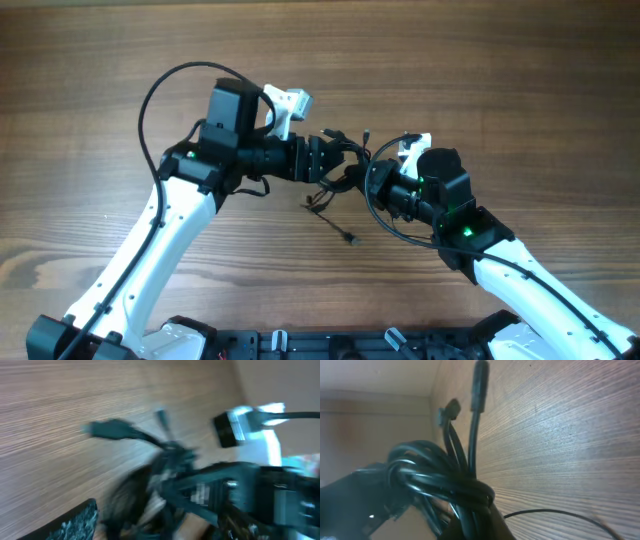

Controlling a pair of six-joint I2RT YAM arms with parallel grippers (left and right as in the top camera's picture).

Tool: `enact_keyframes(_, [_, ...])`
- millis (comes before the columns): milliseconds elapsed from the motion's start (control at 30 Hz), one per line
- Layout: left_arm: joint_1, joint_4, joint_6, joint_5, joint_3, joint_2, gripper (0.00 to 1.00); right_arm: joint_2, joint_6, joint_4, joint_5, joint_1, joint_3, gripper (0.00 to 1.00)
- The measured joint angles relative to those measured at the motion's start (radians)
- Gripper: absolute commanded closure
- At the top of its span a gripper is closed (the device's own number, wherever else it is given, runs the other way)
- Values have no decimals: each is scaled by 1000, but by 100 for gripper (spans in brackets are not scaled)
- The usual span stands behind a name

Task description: Untangle cables

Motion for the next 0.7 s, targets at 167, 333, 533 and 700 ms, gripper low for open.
enact_keyframes(167, [23, -36, 17, -158, 0, 0, 17, 0, -34, 15, -7, 0, 0, 96])
enact_keyframes(333, [47, -55, 129, -83, 0, 5, 29, 0, -103, 149, -69, 0, 0, 95])
enact_keyframes(533, [43, -31, 213, 61, 0, 85, 96, 0, -172, 129, -108, 1, 0, 95])
enact_keyframes(700, [124, 100, 147, 66, -8, 93, 96, -3, -220, 28, -118, -2, 11, 0])
